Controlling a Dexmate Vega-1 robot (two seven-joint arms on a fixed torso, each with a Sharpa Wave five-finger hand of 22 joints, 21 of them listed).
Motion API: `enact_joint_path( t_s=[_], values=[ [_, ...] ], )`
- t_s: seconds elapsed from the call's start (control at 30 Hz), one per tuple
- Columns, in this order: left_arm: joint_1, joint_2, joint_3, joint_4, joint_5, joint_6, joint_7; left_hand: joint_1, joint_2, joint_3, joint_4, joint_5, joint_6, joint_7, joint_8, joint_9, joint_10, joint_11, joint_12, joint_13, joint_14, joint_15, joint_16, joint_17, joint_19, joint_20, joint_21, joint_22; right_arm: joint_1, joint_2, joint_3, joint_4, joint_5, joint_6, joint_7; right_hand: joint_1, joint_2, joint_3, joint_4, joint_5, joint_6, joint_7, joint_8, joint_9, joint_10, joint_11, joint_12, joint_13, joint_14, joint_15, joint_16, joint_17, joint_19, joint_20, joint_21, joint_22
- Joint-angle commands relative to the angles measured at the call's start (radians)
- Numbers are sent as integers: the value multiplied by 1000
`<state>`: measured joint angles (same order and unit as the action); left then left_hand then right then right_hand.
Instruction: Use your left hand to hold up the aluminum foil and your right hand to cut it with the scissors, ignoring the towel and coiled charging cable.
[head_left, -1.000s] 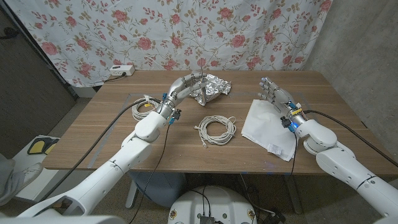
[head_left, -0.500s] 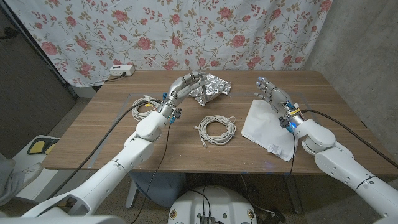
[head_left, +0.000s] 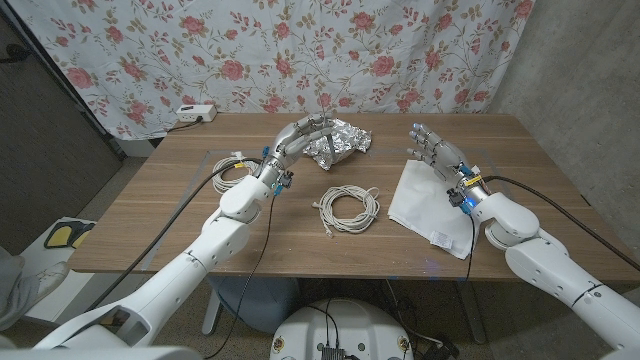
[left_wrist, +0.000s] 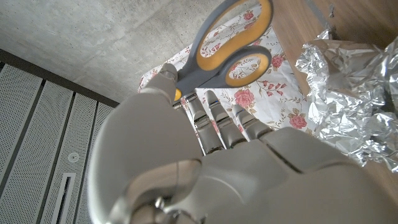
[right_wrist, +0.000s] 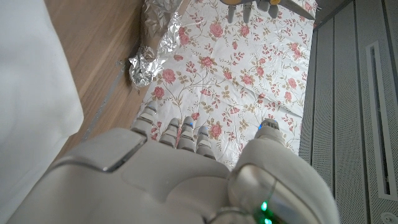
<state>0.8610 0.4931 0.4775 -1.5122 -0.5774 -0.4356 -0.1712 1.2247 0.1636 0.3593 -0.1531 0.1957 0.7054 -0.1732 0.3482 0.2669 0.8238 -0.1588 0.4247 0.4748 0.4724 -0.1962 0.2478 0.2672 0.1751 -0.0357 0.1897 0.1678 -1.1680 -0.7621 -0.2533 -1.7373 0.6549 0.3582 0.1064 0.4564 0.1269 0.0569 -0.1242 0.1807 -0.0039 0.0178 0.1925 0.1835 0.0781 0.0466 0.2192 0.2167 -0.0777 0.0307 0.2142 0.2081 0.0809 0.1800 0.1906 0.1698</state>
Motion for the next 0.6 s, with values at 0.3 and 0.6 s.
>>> enact_joint_path(
  t_s=[0.3, 0.6],
  values=[
    [-45, -11, 10, 40, -85, 47, -113, 5, 8, -3, 1, 4, 2, 1, 1, 3, 73, -61, 9, 7, 25, -33, -5, 5, -7, 0, -2, 2, -8, 17, -16, -7, -9, 32, 9, 25, 2, 16, -10, 8, -2, 3, 3, 4, 27, -5, 14, 5, 6, -27, 4, -5, 14, -2, 5, 4],
    [-49, -23, 11, 55, -113, 59, -142, 4, 8, -4, 2, 4, -2, -2, -2, 4, 74, -61, 6, 8, 16, -32, -9, 4, -10, 1, -2, 2, -12, 8, -25, -26, -12, 25, 19, 25, 2, 17, -10, 8, -2, 3, 3, 4, 27, -3, 14, 6, 2, -25, 2, -6, 13, -1, 4, 4]
  ],
)
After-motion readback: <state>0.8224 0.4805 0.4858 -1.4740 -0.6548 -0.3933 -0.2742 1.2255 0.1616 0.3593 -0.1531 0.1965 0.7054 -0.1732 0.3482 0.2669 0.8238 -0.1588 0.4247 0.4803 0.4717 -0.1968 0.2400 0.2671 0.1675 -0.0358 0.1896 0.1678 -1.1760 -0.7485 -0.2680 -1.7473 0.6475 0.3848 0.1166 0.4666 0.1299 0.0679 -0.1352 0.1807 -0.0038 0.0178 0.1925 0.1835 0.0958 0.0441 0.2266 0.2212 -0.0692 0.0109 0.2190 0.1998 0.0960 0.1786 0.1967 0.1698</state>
